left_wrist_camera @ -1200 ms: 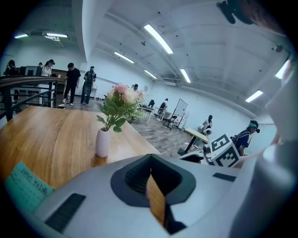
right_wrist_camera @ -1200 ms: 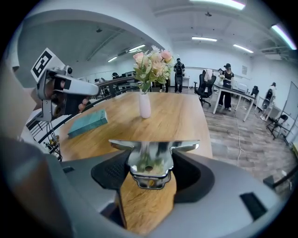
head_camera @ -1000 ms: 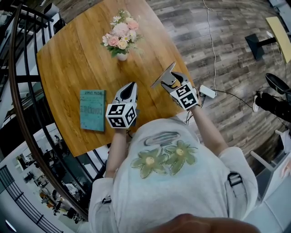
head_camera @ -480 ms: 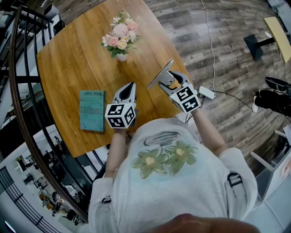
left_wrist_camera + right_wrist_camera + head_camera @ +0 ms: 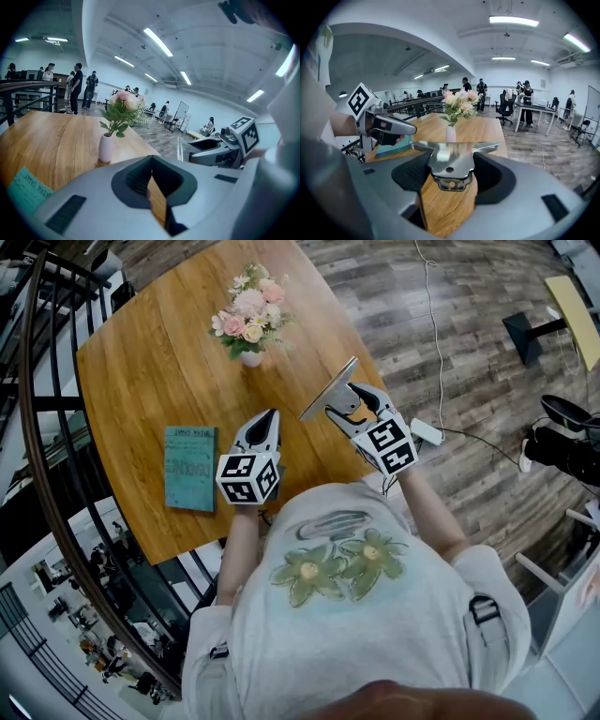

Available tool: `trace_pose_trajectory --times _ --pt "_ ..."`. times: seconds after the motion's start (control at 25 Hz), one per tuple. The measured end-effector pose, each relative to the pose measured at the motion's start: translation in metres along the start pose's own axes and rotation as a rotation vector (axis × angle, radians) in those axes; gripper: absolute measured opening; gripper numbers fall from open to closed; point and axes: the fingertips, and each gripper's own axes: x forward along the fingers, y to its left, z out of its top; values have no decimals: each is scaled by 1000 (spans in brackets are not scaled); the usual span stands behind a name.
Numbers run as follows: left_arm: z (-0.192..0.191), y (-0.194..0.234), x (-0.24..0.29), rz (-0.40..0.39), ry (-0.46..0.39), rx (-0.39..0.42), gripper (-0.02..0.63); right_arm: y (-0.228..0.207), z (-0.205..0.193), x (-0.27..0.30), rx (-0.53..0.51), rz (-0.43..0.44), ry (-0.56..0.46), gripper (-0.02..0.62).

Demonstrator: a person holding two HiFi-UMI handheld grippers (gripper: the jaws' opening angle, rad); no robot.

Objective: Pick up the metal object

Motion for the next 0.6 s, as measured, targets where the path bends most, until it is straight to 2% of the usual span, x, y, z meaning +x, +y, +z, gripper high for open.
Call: trace_pose_trajectory --times 0.6 --pt "5 -5 -2 -3 -10 20 14 5 37 -17 -11 -3 -93 285"
